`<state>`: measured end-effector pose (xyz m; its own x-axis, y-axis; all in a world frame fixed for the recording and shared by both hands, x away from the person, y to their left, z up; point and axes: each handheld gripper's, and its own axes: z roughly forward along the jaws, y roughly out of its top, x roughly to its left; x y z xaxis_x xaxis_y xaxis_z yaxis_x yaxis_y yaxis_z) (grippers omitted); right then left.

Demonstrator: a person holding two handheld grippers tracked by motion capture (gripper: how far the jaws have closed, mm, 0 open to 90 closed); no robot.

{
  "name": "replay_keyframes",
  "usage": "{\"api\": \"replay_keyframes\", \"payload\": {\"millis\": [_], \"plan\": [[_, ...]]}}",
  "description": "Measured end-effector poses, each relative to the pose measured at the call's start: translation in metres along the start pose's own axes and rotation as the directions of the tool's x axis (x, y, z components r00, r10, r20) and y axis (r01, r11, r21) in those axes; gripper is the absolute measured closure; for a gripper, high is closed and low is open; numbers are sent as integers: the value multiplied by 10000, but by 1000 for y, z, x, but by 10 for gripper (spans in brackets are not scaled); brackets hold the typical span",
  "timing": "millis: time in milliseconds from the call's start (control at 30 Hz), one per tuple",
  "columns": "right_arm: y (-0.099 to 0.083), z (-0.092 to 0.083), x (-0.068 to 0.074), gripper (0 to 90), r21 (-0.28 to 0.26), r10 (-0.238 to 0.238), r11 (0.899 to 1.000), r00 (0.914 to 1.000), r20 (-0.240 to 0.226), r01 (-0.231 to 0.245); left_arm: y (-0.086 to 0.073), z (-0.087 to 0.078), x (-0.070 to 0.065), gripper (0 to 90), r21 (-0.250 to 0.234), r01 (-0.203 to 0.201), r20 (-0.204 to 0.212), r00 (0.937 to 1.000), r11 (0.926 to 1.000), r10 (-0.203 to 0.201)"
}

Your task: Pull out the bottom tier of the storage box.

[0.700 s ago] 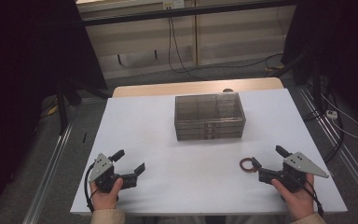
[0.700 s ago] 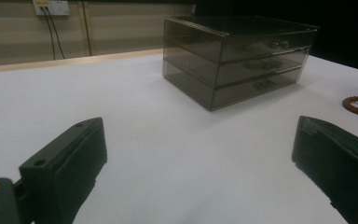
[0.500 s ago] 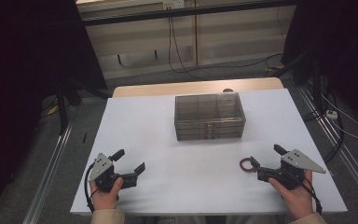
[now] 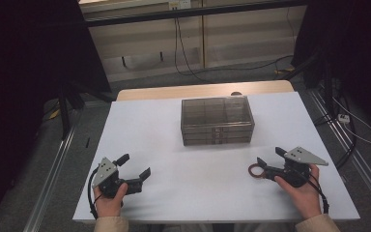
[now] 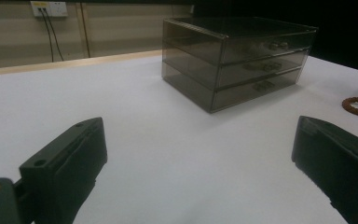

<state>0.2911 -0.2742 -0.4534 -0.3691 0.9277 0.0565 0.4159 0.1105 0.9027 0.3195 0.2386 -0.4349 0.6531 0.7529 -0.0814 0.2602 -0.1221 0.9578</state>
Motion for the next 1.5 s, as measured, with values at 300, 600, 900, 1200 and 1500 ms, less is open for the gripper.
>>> {"api": "replay_keyframes", "payload": {"millis": [300,600,900,1200,1500], "plan": [[-2,9,3,600,1395,-534,9884,9975,-456,593,0,0,0,35,16,-15,-58,10000,10000,15],[-2,17,3,750,2376,-528,9691,9965,-648,668,0,1,0,36,62,-58,-32,10000,10000,58],[-2,19,4,853,2629,-614,9610,9931,-1000,859,-1,1,-1,36,76,8,-47,10000,10000,-7],[0,15,6,864,2443,-331,9672,9878,-1519,700,0,0,0,36,93,-36,-61,10000,10000,36],[6,8,44,865,2218,-558,9650,9356,-3485,1402,0,-1,-1,36,72,-4,-57,10000,10000,4]]}}
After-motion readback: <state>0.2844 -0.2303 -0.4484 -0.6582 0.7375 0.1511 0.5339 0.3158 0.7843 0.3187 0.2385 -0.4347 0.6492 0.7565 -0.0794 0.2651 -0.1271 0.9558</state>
